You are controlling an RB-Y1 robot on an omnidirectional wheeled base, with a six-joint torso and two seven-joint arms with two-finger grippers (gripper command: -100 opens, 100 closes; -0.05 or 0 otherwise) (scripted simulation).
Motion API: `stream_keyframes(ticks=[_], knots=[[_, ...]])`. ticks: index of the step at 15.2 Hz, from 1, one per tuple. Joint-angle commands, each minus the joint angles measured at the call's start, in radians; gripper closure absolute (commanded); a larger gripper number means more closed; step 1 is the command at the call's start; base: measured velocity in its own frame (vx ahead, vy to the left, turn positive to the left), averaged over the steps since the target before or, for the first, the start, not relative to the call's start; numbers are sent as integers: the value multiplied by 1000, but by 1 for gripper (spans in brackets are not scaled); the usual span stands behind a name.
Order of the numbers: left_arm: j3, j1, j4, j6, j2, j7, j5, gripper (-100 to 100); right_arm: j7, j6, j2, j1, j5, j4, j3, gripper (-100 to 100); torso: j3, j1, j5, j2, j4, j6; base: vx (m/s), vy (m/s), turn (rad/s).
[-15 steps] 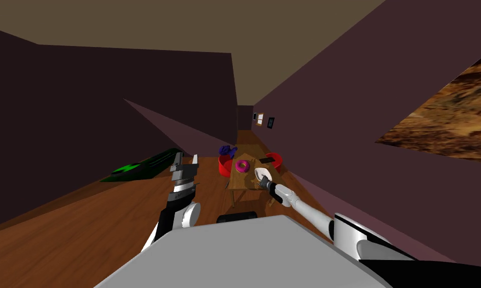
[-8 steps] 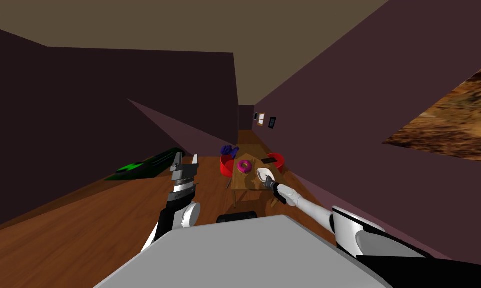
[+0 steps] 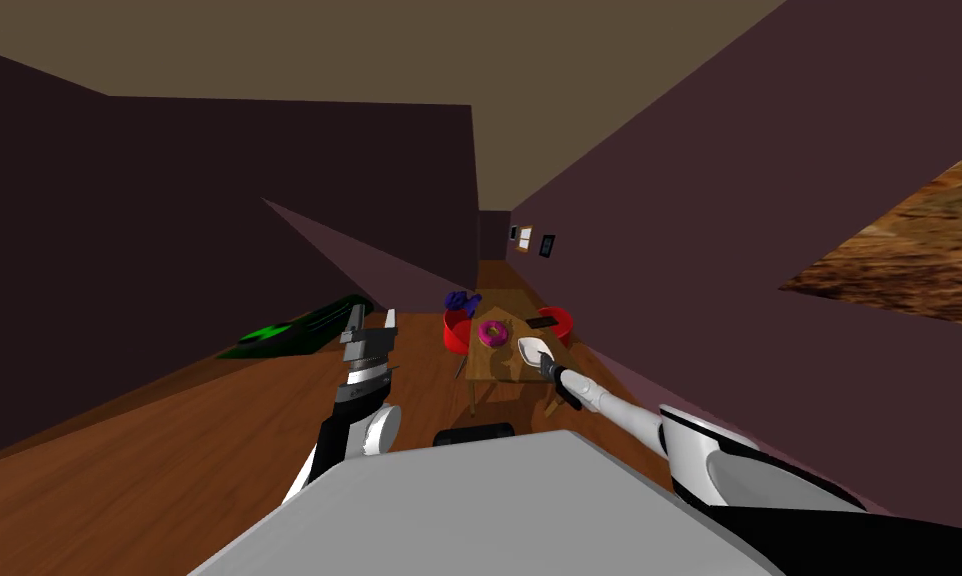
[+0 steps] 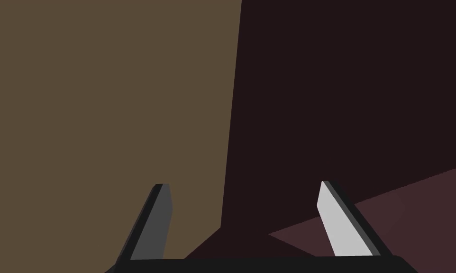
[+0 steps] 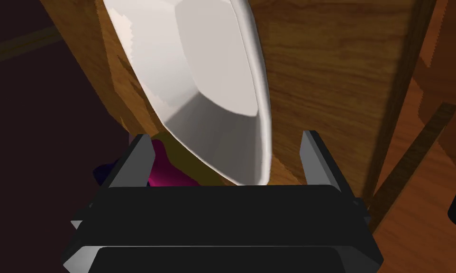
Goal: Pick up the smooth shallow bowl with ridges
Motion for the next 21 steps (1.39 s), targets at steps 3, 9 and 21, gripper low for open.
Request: stream_keyframes(ticks=[3, 9, 21], knots=[[0, 0, 0, 0, 0, 0, 0, 0, 22, 25, -11, -7, 46, 50, 49, -100, 0, 1, 0, 0, 0, 0, 13, 36, 21], [0, 0, 0, 0, 0, 0, 0, 0, 26, 51, 31, 16, 76, 72, 43, -100, 0, -3, -1, -1, 0, 0, 27, -11, 18], [0, 0, 0, 0, 0, 0, 0, 0, 5, 22, 11, 9, 98, 70, 28, 100, 4, 3, 1, 7, 2, 1, -6, 7, -7]])
